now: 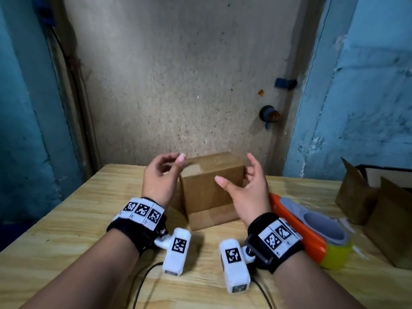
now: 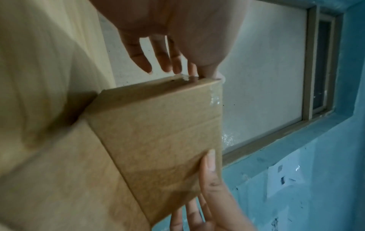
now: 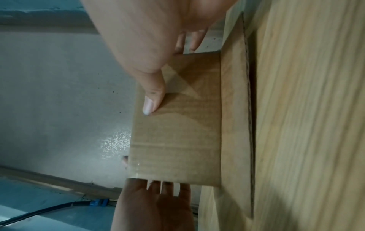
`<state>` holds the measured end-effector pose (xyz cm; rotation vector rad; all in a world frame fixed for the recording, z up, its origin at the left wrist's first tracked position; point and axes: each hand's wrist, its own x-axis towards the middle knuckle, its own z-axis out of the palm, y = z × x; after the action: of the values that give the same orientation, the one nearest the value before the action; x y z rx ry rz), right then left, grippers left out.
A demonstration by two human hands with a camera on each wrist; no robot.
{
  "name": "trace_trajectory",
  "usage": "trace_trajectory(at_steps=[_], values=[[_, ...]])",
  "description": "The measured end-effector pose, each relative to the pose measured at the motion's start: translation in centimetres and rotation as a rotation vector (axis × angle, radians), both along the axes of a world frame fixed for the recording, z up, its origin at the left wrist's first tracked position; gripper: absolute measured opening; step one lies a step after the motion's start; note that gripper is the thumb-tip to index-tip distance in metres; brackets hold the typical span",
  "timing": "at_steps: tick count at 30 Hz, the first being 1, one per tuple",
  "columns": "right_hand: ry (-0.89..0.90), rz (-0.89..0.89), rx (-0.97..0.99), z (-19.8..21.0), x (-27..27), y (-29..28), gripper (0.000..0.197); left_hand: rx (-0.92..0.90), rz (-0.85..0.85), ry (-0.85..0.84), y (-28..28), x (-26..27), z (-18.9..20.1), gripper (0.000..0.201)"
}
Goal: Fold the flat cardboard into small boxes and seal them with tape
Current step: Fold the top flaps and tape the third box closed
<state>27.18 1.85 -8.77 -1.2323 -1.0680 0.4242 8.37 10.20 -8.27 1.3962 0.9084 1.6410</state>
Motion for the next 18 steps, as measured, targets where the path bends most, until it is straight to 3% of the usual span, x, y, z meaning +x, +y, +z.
trace_trajectory(at_steps=[4, 7, 10, 12, 14, 16, 18], values=[[-0.026, 0.001, 0.074, -0.5, 0.1, 0.3, 0.053, -0.087, -0.145, -0.069, -0.9, 0.0, 0.4, 0.052], [0.005, 0.063, 0.160, -0.2, -0.7, -0.1, 0.029, -0.064, -0.062, -0.039, -0.5, 0.5, -0.4, 0.061], [-0.096, 0.062, 0.123, 0.1, -1.2, -0.4, 0.030, -0.106, -0.021, -0.093, 0.7, 0.5, -0.8, 0.037], [-0.111, 0.141, 0.028, 0.2, -1.2, -0.5, 0.014, -0.134, -0.076, -0.133, 1.3, 0.7, -1.0, 0.030], [-0.026, 0.261, 0.018, 0.2, -1.4, -0.7, 0.030, -0.139, -0.079, -0.098, 1.4, 1.0, -1.4, 0.050], [0.018, 0.266, 0.035, -0.2, -1.4, -0.3, 0.054, -0.101, 0.000, -0.081, 1.1, 0.8, -1.3, 0.078], [0.038, 0.212, 0.056, -0.3, -1.4, -0.1, 0.070, -0.020, 0.106, -0.101, 0.4, 0.2, -0.7, 0.071]])
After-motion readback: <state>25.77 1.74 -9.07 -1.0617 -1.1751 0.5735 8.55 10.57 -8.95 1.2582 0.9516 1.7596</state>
